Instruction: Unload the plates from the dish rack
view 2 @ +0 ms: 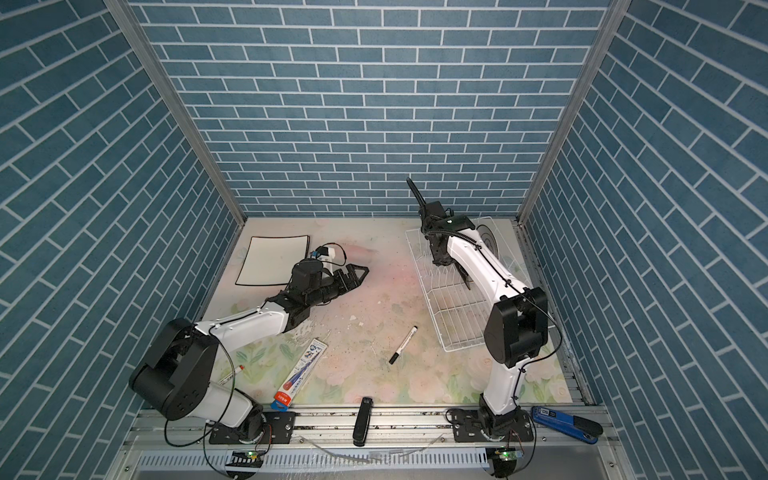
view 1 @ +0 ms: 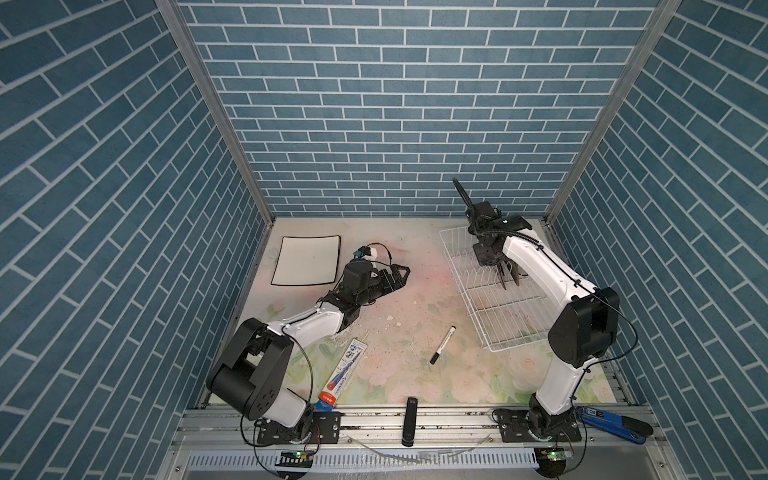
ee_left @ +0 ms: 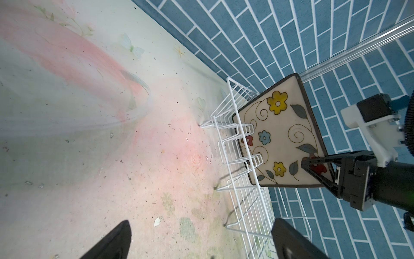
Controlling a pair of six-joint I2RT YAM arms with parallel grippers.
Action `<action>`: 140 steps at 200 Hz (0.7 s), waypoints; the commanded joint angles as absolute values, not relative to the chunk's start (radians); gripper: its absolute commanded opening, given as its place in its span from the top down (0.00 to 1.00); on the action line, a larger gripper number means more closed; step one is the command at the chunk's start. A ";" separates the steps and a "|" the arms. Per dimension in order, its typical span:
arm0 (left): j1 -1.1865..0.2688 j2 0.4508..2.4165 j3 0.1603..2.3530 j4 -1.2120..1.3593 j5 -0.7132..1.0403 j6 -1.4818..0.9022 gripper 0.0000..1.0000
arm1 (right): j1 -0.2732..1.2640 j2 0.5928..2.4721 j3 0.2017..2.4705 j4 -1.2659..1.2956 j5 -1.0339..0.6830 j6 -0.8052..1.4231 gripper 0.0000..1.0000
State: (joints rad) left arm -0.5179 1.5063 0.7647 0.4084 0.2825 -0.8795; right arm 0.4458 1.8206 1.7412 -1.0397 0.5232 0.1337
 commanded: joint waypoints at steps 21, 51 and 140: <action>-0.526 1.511 0.784 0.397 0.290 -0.874 0.00 | 0.440 1.841 1.708 -1.046 0.518 0.155 0.70; -0.525 1.506 0.783 0.395 0.288 -0.873 0.00 | 0.442 1.838 1.699 -1.035 0.518 0.158 0.71; -0.526 1.507 0.785 0.393 0.288 -0.874 0.00 | 0.440 1.822 1.679 -1.016 0.520 0.157 0.78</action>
